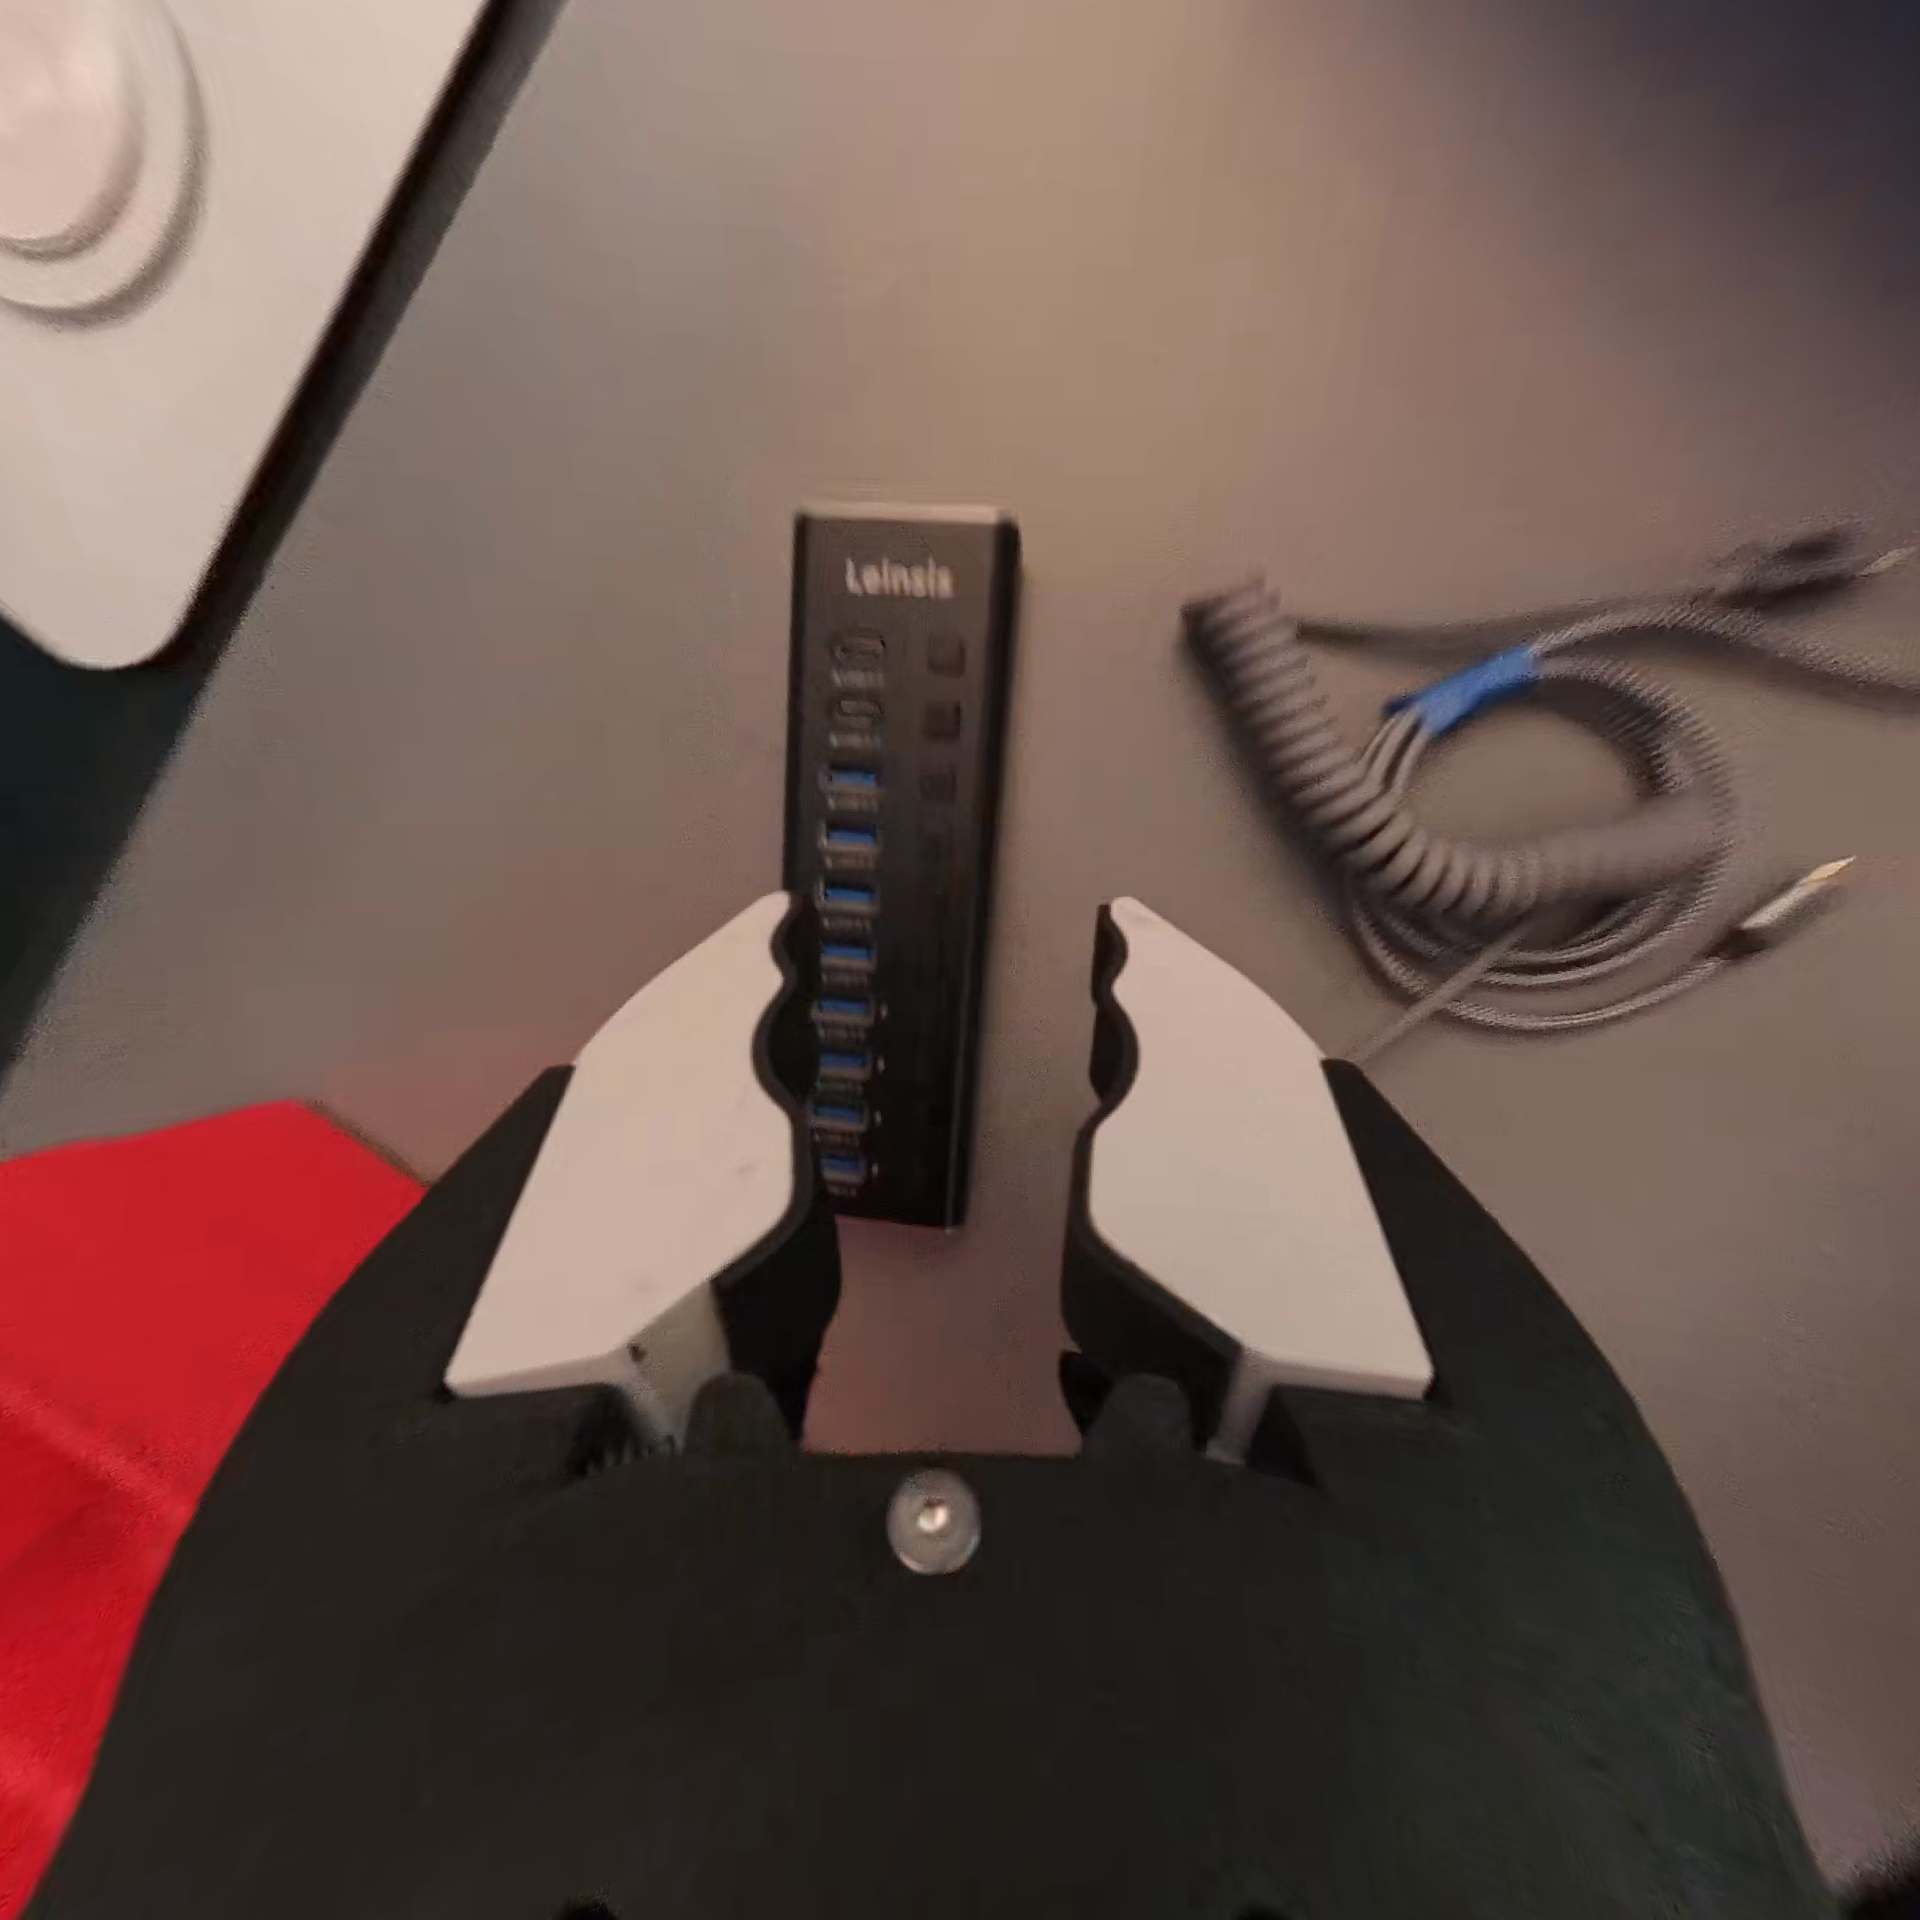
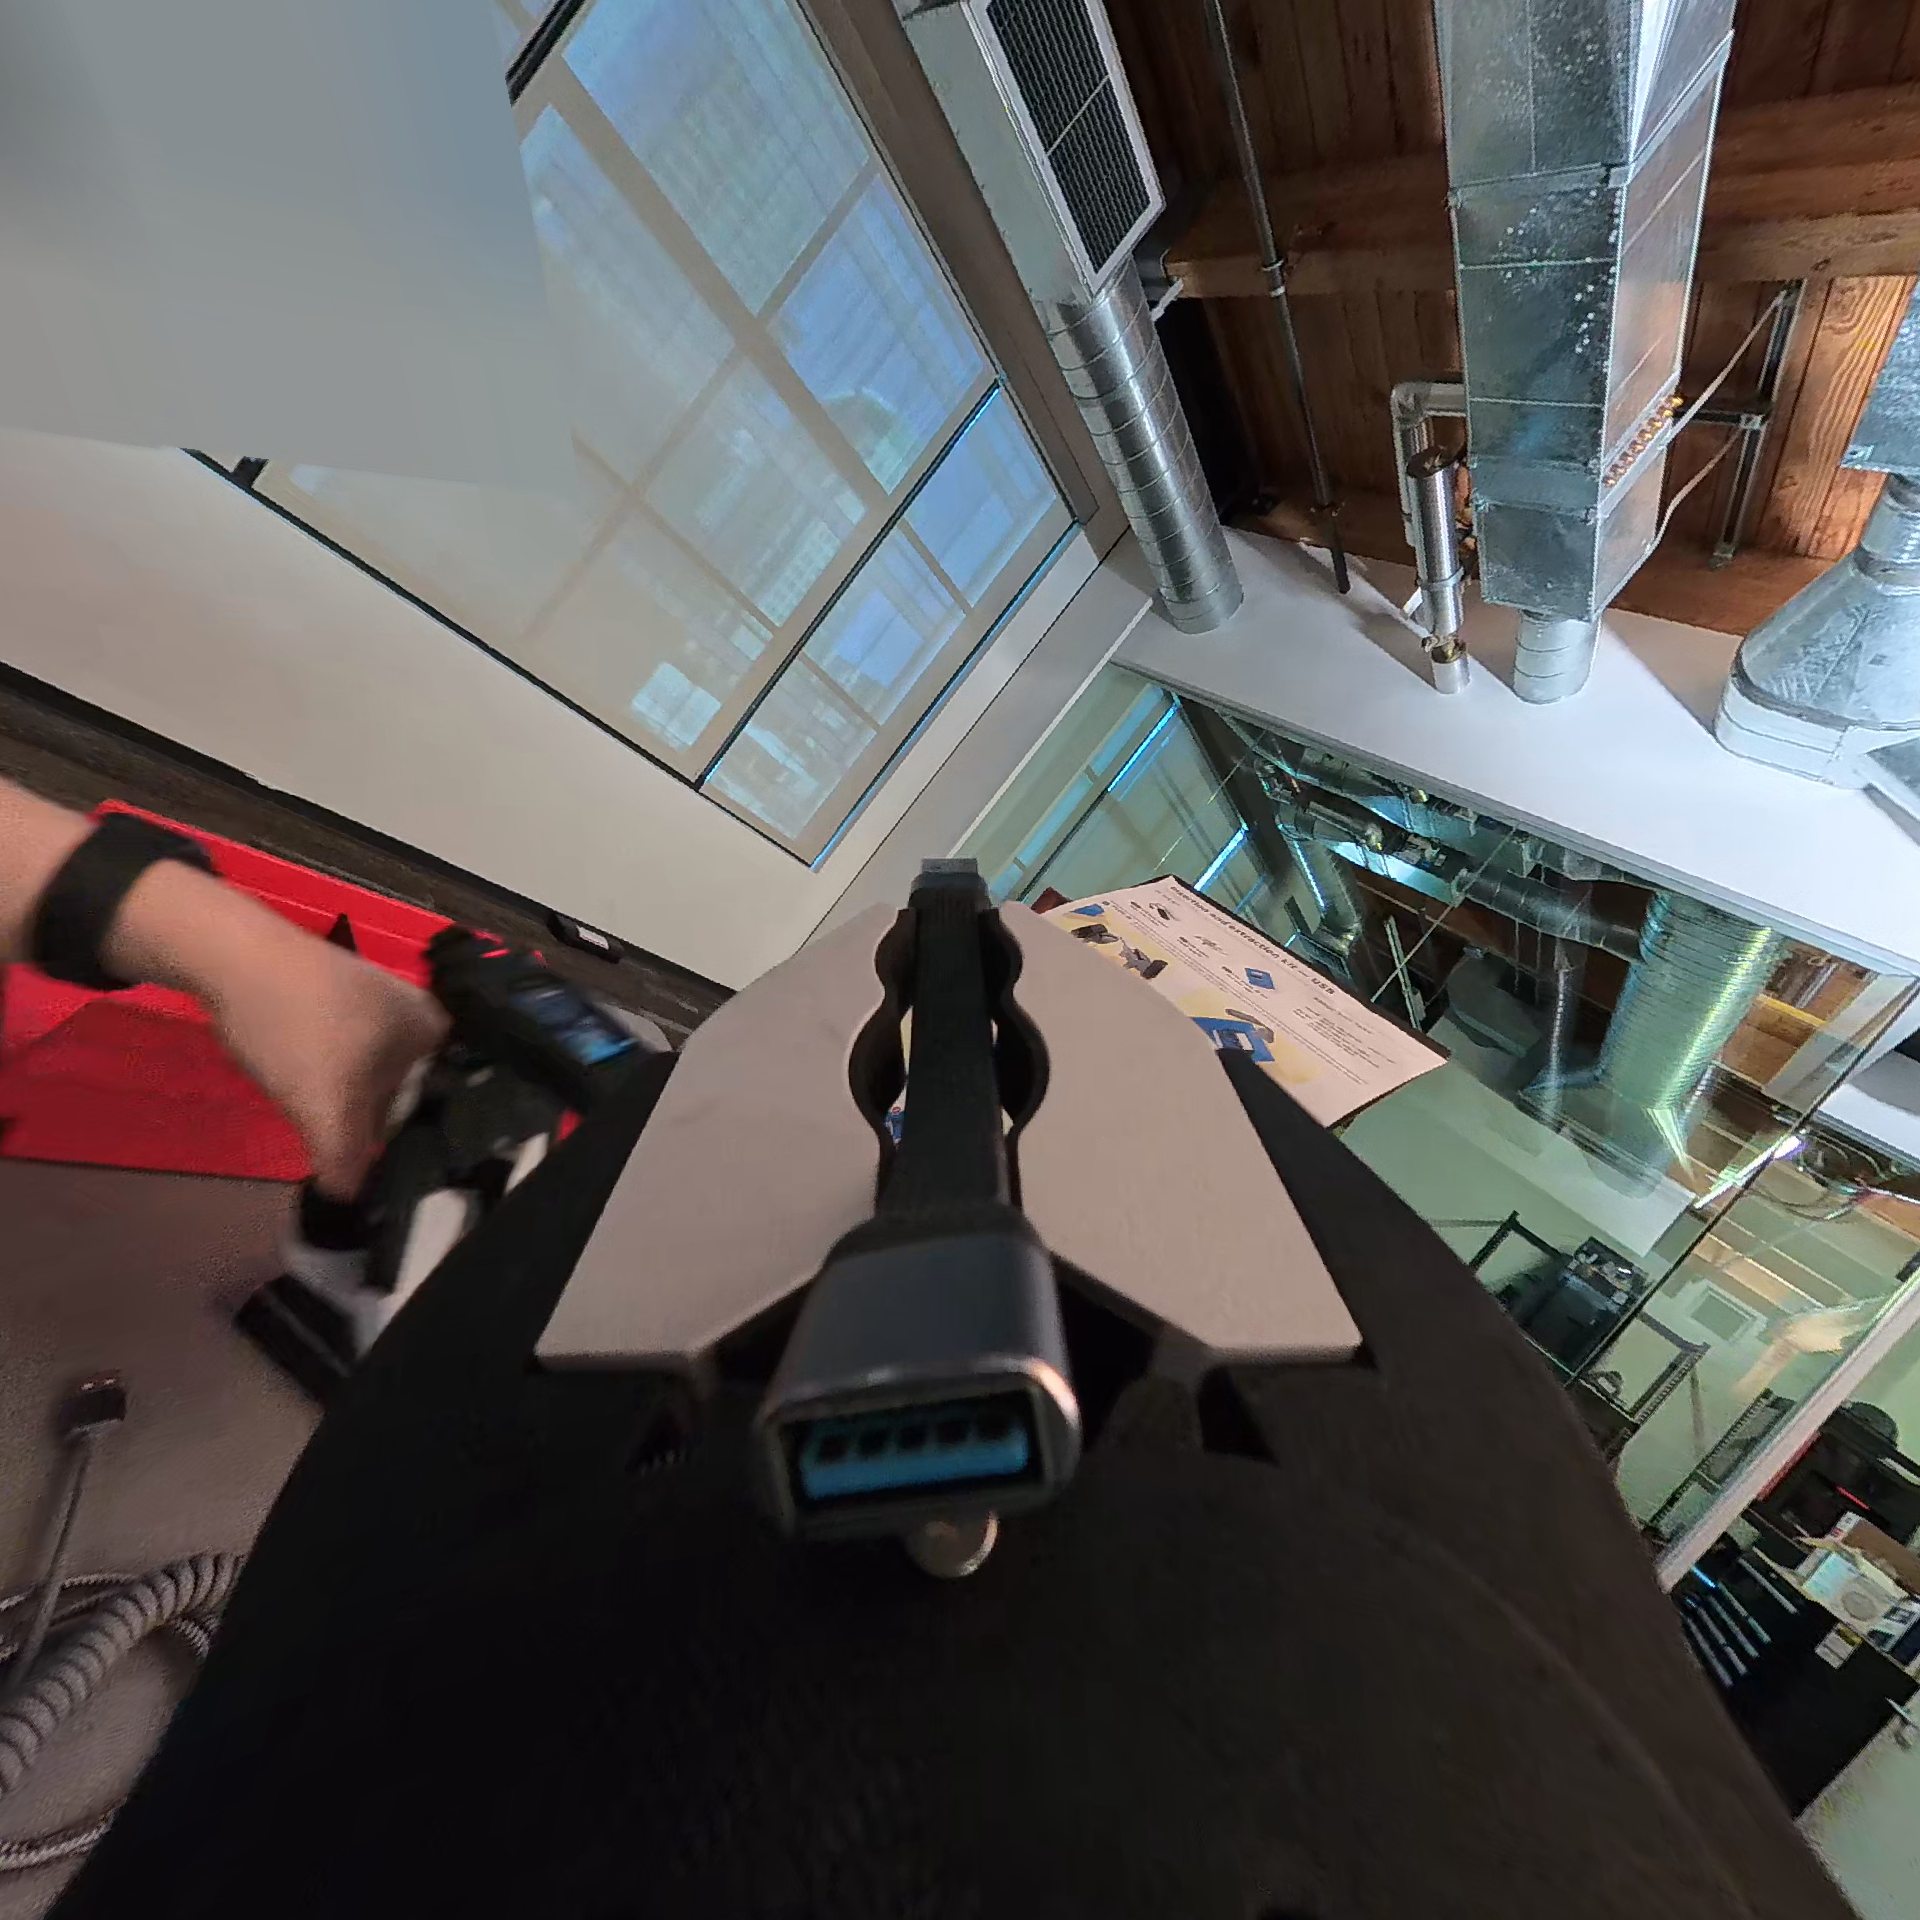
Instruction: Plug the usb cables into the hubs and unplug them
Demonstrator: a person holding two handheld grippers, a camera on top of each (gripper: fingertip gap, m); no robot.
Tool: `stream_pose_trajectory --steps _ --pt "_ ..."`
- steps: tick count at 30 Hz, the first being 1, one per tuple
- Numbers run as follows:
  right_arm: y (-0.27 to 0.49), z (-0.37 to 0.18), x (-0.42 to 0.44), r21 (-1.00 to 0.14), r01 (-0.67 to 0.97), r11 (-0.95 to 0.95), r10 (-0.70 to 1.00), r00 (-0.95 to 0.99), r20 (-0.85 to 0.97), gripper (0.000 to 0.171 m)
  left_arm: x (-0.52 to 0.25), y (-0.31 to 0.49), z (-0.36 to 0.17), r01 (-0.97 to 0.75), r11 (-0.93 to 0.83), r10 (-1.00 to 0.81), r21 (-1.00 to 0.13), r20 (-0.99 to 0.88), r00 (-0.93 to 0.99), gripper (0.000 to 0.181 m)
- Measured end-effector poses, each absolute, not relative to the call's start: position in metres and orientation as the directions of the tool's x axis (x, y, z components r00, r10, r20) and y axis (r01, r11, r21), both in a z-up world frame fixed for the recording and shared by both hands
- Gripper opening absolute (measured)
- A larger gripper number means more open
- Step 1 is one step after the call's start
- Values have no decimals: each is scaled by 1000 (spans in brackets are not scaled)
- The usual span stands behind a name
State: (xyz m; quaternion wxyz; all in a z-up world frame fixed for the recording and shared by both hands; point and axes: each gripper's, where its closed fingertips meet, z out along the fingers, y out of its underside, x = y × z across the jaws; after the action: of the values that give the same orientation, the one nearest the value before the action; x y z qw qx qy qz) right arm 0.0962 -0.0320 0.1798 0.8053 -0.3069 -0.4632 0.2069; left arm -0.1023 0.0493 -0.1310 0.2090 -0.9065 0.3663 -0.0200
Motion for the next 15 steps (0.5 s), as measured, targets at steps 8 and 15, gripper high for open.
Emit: stream_pose_trajectory --steps 8,15 --pt "-31 177 96 -678 -4 735 594 485 641 13 -64 96 -148 -580 -753 -652 -310 243 718 73" --pt "-26 182 111 -685 -32 728 599 515 613 13 -78 106 -198 -698 -701 -705 -146 0 709 65"
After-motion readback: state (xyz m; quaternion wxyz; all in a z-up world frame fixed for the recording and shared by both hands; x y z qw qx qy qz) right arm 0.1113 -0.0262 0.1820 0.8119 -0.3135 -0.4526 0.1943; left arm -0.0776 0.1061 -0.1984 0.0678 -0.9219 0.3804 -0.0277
